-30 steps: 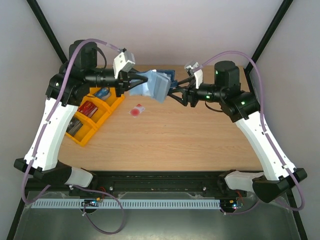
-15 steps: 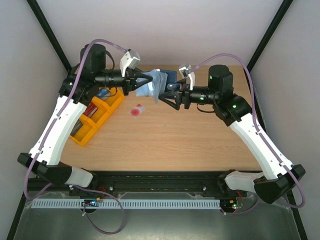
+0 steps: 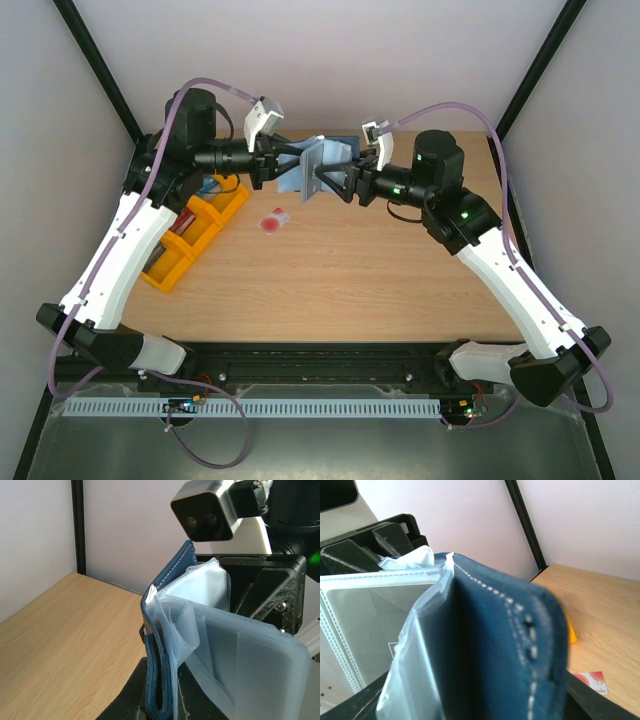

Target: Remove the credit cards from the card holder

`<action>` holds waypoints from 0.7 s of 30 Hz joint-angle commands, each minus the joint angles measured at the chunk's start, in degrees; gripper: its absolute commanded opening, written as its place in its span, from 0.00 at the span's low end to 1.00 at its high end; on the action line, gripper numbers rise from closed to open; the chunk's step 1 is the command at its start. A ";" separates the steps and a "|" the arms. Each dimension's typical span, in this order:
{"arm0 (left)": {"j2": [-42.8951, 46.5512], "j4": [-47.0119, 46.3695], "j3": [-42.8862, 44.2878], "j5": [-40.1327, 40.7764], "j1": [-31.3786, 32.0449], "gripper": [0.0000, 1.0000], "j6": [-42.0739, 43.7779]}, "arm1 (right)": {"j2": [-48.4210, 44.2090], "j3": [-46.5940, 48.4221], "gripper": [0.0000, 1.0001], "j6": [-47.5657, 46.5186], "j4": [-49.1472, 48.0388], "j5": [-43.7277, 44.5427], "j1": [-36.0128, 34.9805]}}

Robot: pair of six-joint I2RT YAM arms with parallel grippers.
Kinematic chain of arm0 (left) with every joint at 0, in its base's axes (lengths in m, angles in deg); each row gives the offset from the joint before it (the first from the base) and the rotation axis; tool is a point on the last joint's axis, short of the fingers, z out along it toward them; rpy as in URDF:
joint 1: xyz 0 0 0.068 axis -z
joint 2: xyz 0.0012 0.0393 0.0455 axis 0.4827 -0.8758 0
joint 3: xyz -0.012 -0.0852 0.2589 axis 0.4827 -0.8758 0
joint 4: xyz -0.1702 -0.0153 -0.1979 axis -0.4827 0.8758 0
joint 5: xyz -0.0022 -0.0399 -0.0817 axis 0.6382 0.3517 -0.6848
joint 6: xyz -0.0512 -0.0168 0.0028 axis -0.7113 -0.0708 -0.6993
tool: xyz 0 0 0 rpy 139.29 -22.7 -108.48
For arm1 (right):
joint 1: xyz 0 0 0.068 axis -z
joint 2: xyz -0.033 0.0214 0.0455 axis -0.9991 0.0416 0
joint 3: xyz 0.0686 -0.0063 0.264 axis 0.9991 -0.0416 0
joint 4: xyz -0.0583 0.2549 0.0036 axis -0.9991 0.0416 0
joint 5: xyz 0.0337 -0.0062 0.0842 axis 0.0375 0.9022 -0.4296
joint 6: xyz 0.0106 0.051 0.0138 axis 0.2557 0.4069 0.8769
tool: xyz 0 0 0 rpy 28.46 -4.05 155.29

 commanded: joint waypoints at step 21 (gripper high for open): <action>4.38 -4.13 -7.95 -7.37 -5.55 0.63 -2.14 | -0.67 4.04 0.02 -4.92 6.32 5.98 -0.16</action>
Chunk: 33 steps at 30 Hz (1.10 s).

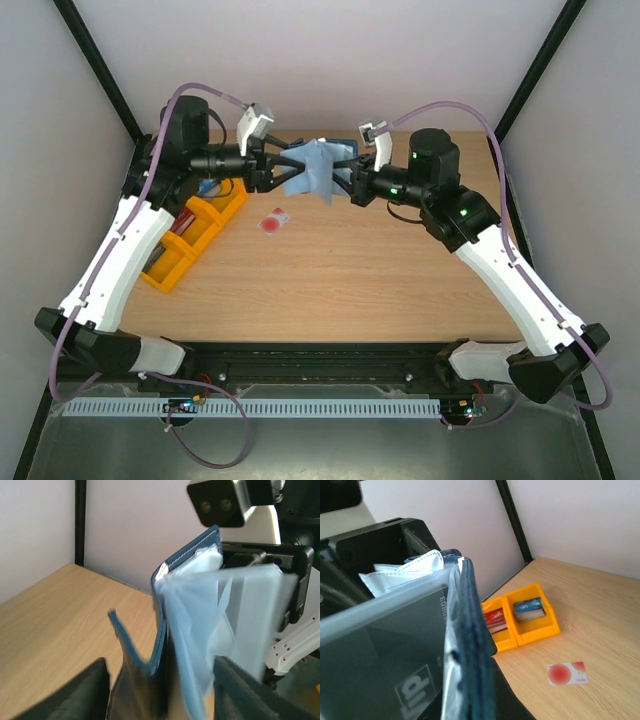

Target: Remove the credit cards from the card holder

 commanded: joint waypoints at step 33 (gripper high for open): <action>10.35 -35.36 -35.45 2.10 -5.19 0.99 -35.85 | 17.74 31.15 0.02 -10.44 33.01 14.80 -7.09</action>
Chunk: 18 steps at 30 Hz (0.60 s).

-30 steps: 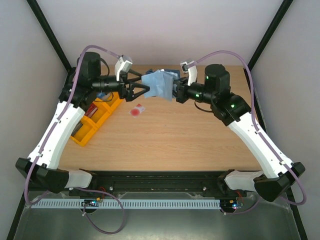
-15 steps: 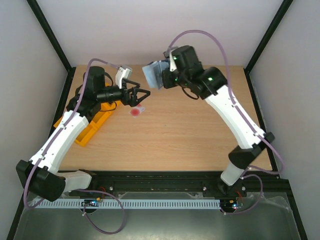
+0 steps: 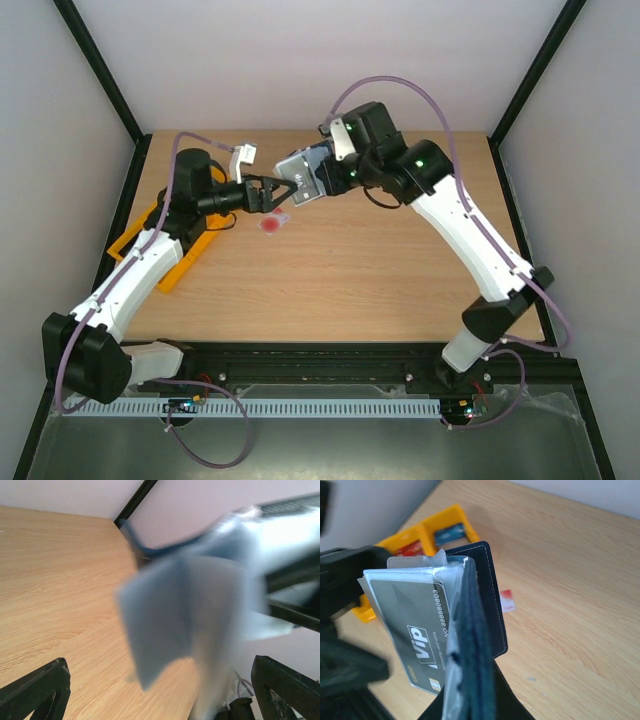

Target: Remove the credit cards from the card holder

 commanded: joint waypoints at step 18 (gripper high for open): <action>3.14 -46.43 -6.58 -22.48 1.01 0.97 -25.43 | -19.76 -13.33 0.02 -13.17 -16.98 -37.57 4.85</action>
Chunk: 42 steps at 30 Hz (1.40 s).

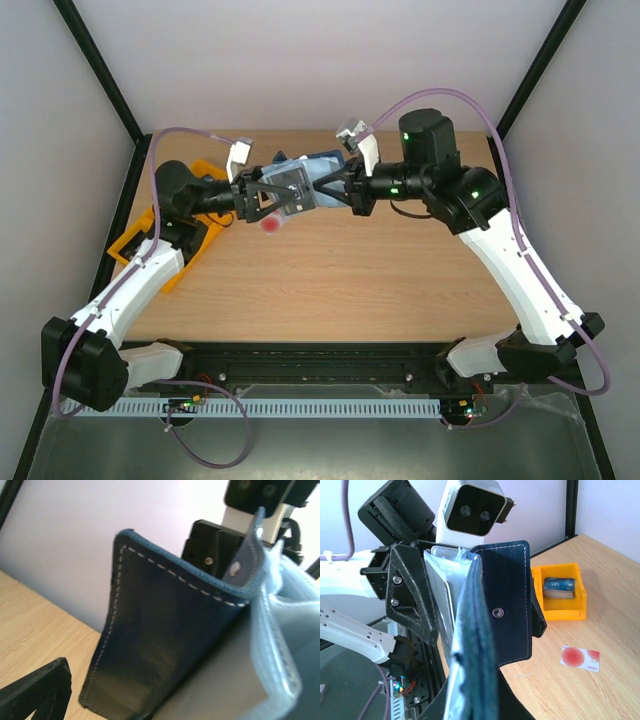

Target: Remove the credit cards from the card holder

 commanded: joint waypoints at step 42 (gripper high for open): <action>1.25 36.62 10.65 4.07 2.48 0.02 34.96 | -3.73 -20.85 0.30 22.40 -32.92 -17.45 8.88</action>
